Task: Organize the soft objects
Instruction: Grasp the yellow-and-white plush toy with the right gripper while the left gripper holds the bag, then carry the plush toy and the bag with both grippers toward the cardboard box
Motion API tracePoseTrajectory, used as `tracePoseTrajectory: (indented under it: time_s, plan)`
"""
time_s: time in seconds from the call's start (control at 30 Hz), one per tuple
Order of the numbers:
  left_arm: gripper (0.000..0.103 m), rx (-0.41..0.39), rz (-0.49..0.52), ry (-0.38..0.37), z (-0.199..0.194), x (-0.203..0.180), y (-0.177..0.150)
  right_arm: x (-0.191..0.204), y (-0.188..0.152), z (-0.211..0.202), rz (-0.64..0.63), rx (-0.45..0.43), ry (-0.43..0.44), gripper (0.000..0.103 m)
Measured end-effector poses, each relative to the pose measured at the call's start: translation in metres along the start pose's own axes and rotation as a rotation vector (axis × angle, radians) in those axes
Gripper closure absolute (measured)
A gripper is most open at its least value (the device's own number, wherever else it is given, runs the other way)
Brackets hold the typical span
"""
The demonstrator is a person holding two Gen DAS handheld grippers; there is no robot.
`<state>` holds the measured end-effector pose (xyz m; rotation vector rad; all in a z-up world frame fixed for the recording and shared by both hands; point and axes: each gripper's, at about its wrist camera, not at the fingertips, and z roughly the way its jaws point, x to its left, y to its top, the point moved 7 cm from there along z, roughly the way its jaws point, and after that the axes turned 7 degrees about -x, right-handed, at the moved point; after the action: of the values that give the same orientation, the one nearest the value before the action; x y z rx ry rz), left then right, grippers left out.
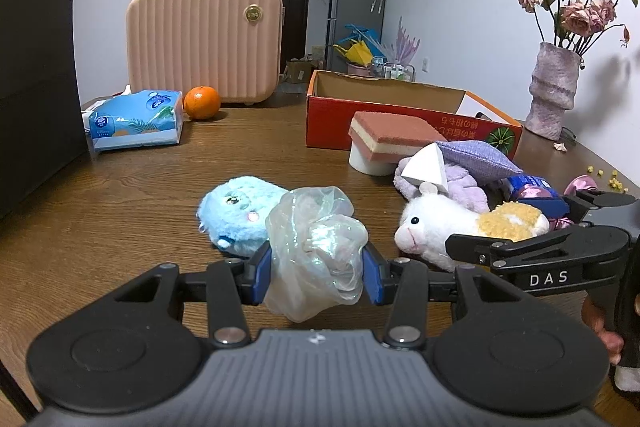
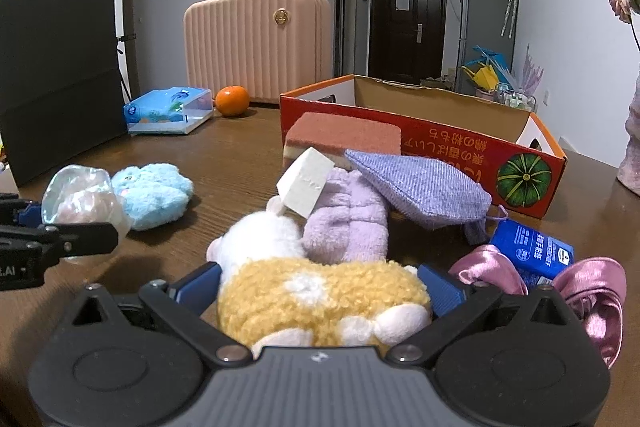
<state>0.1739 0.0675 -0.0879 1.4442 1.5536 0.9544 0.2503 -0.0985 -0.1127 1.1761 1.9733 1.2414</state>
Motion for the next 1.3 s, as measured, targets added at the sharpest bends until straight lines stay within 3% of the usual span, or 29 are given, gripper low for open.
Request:
tracePoseTrajectory:
  time_s: [0.23,0.83,1.3]
  plan:
    - [0.057,-0.006,-0.002,-0.006,-0.001,-0.001,0.001,0.004,-0.003,-0.001,-0.021,0.006,-0.013,0.0]
    - [0.057,-0.011,-0.002,-0.009,-0.003,-0.001,0.001,0.019,-0.007,-0.024,-0.008,-0.035,0.001,0.014]
    - [0.057,-0.022,0.004,-0.003,-0.008,-0.002,0.003,0.022,-0.005,-0.044,0.016,-0.082,0.002,0.016]
